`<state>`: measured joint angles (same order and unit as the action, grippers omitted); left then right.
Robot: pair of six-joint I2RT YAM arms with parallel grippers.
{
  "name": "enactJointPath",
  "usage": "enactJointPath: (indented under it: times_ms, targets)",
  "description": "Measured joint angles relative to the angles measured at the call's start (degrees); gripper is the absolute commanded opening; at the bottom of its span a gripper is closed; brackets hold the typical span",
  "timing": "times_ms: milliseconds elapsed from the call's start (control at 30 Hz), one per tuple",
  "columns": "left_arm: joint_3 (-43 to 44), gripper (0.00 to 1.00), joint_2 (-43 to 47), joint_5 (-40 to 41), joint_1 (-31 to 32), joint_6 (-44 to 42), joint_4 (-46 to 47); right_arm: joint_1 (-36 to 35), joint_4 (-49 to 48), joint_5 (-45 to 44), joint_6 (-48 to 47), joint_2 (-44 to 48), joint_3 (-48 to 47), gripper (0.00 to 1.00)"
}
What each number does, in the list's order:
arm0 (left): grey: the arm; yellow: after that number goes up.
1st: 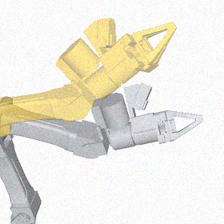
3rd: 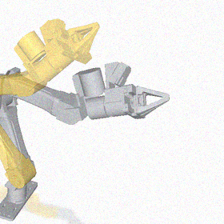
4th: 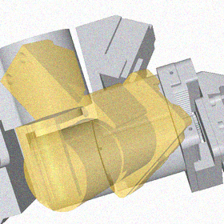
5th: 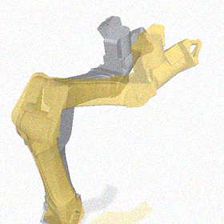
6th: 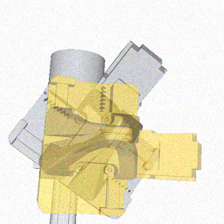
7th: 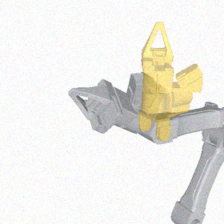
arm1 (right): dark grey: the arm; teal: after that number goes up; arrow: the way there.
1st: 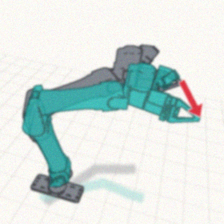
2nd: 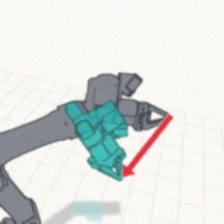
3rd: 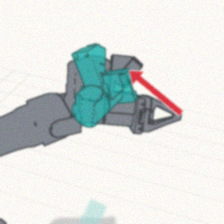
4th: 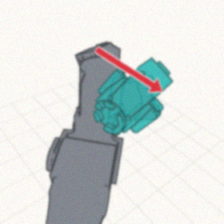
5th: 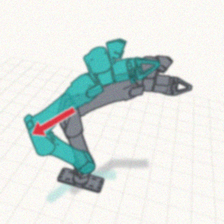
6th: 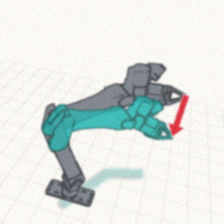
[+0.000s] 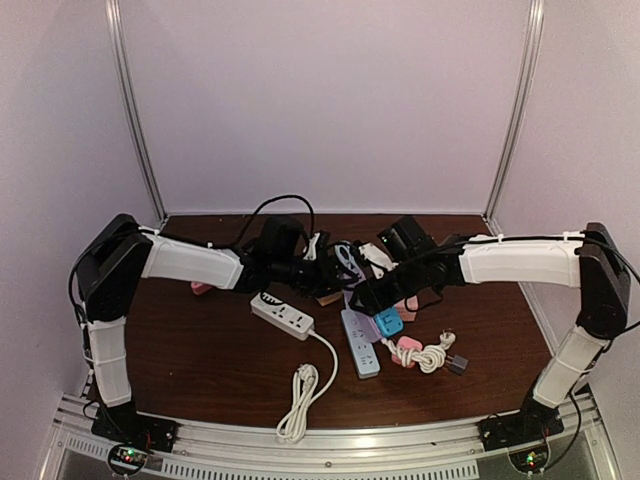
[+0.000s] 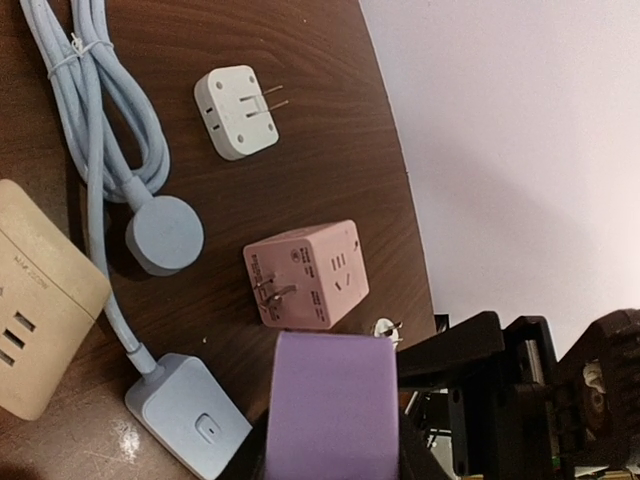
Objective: Pull the plug off the socket
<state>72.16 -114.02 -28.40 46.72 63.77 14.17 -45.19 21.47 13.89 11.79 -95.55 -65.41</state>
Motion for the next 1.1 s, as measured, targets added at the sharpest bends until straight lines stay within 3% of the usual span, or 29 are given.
enactJointPath:
  times_ms: [133, 400, 867, 1100]
  targets:
    - [-0.09, 0.0, -0.33, 0.02, 0.0, 0.02, 1.03, 0.9, -0.63, 1.36, 1.77, 1.99, 1.07, 0.81]
    - [-0.7, 0.0, -0.44, 0.0, 0.0, -0.17, 3.06, 7.3, -4.42, 9.6, 6.25, 10.36, 10.38, 0.82]
    - [-3.3, 0.0, -0.44, -0.15, 0.0, -0.2, 9.16, 12.28, -11.15, 22.12, 12.72, 15.08, 22.14, 0.75]
    - [-3.69, 0.0, -0.44, -0.22, 0.0, -0.17, 9.9, 12.55, -13.51, 24.48, 15.08, 15.1, 22.82, 0.65]
